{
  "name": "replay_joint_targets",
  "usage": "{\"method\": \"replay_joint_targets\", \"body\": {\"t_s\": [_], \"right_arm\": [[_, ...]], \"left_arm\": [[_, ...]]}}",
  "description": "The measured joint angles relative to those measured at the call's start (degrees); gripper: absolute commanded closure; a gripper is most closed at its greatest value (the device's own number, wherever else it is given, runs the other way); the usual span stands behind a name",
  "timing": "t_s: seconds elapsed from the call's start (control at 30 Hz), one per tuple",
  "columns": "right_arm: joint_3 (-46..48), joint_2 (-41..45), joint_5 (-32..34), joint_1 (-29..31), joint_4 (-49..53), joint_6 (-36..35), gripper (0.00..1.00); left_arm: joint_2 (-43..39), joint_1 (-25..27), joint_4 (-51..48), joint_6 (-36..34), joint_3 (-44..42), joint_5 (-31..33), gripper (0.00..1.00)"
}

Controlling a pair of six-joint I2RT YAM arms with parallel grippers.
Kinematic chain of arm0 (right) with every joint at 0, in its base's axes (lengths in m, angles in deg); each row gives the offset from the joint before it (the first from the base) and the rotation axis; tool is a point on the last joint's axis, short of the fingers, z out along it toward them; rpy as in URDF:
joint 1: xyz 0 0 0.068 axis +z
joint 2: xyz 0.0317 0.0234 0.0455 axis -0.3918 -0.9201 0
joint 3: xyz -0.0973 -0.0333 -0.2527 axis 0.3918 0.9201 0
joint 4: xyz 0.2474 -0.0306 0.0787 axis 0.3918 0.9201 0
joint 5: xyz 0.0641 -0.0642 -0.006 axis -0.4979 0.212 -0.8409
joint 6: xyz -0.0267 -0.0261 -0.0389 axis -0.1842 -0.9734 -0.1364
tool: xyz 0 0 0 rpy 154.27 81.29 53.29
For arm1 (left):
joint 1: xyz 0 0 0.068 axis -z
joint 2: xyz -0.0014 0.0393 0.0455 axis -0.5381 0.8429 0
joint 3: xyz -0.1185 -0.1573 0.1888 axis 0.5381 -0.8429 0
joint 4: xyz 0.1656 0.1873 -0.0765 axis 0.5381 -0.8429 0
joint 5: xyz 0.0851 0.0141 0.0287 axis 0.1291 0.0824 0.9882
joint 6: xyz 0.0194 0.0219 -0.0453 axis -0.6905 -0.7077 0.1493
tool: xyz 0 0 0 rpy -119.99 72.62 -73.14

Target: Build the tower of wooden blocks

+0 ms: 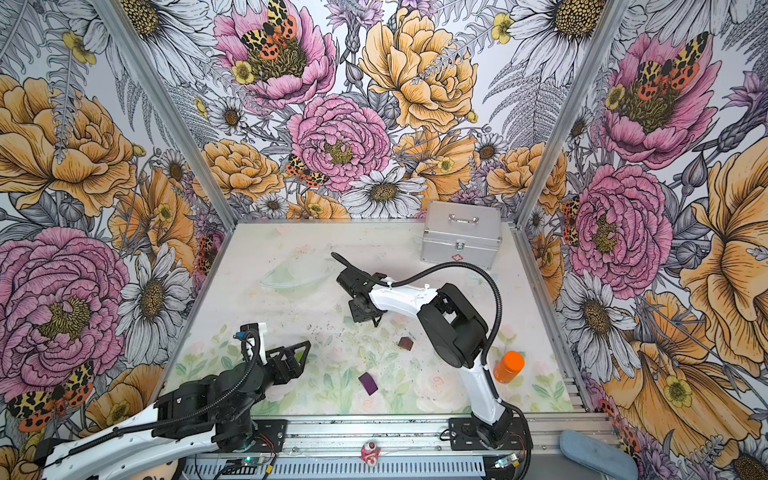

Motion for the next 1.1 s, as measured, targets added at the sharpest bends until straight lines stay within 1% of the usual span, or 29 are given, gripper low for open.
{"method": "replay_joint_targets", "body": {"t_s": [0.03,0.13,0.27,0.57,1.1], "right_arm": [[0.02,0.0,0.02,0.0,0.0,0.07,0.7],[0.5,0.26,-0.07,0.0,-0.44,0.79,0.63],[2.67,1.03,-1.14,0.0,-0.44,1.14,0.58],[7.1,5.14,-3.89,0.0,-0.24,1.07,0.57],[7.19,5.64,-6.32,0.02,-1.73,1.07,0.54]], "left_arm": [[0.0,0.0,0.0,0.0,0.0,0.02,0.05],[0.0,0.0,0.0,0.0,0.02,0.02,0.05],[0.0,0.0,0.0,0.0,0.02,0.07,0.05],[0.09,0.0,0.0,0.0,0.02,0.11,0.05],[0.11,-0.22,0.0,-0.02,0.02,0.11,0.05]]}}
